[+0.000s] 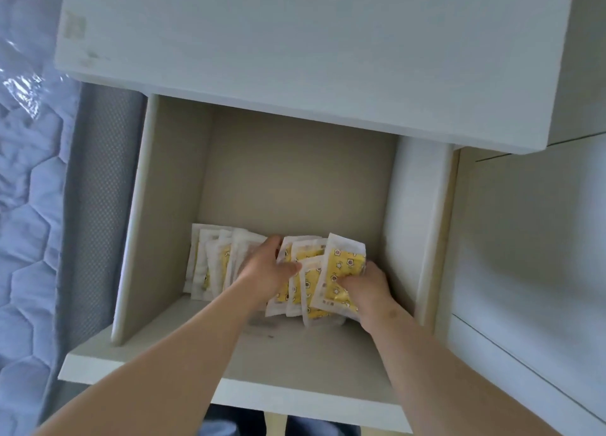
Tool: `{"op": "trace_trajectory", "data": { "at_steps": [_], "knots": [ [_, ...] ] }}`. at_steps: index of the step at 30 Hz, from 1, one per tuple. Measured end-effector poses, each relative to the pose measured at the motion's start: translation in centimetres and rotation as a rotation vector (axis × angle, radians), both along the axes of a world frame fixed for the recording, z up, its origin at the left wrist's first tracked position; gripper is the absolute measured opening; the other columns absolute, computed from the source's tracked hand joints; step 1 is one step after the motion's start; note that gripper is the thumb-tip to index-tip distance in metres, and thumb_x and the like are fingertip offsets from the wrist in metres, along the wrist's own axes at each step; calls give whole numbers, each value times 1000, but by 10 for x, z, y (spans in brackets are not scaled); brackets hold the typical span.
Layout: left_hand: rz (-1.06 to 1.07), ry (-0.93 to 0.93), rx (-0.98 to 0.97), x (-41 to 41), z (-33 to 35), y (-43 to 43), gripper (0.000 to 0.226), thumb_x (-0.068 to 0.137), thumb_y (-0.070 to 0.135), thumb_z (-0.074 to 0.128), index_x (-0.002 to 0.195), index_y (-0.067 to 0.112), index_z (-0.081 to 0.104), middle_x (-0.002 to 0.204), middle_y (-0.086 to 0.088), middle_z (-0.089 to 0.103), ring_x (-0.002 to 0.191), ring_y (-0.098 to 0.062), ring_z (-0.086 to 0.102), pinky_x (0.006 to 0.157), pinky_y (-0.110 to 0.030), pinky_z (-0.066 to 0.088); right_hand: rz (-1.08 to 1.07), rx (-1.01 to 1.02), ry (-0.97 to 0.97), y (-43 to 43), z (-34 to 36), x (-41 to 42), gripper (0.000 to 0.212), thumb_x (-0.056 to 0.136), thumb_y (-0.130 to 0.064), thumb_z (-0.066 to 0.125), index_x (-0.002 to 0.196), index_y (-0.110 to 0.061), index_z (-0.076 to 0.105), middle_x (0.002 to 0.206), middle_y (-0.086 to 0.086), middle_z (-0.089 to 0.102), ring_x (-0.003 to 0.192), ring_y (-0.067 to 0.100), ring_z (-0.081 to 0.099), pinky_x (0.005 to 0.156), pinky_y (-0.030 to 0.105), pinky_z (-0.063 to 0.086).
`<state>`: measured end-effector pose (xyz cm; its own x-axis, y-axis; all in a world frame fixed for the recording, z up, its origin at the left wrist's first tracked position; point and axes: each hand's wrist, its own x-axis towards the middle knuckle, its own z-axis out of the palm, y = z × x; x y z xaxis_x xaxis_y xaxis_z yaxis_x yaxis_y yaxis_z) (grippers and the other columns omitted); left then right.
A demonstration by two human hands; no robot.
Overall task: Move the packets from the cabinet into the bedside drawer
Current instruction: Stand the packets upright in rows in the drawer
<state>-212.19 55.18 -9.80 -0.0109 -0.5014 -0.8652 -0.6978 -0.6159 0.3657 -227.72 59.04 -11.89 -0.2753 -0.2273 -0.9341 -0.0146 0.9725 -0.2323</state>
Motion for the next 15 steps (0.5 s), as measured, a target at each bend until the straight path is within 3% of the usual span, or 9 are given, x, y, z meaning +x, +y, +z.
{"op": "trace_trajectory", "data": {
  "at_steps": [2,5,8,11,13,15],
  "knots": [
    [-119,-10,12,-4,-11,1,50,92,29,58,137,32,36,130,2,53,95,-16,53,72,-26,46,59,-8,49,1,-12,-1,25,86,5,51,105,-7,61,104,12,66,86,24,60,59,26,48],
    [-273,-53,27,-10,-23,3,49,94,31,54,136,41,33,114,-1,59,81,-16,57,63,-25,47,194,-3,151,3,-20,-1,24,85,6,49,103,-7,59,105,12,65,88,25,59,65,27,44],
    [-382,-95,-13,-15,-30,6,40,95,31,52,131,36,37,93,1,60,78,-19,60,65,-29,48,408,51,230,5,-22,0,24,87,4,50,109,-5,50,113,14,59,101,30,58,70,30,45],
    [-478,-141,-60,-17,-33,6,35,95,32,50,128,31,39,79,3,55,71,-19,56,59,-27,44,590,46,280,3,-18,2,57,85,2,54,134,-8,28,121,15,49,104,33,57,80,40,52],
    [-542,-170,-89,-20,-33,6,36,95,33,49,129,28,39,83,0,58,77,-20,58,62,-29,46,675,26,278,1,-13,3,73,85,-2,55,143,-18,13,123,12,41,98,32,58,77,41,53],
    [-617,-204,-151,-22,-34,7,38,95,33,49,132,26,40,105,-1,61,101,-21,55,73,-31,46,820,22,313,-2,-8,4,63,87,-6,53,139,-20,20,122,11,37,97,32,58,71,37,50]
  ]
}}
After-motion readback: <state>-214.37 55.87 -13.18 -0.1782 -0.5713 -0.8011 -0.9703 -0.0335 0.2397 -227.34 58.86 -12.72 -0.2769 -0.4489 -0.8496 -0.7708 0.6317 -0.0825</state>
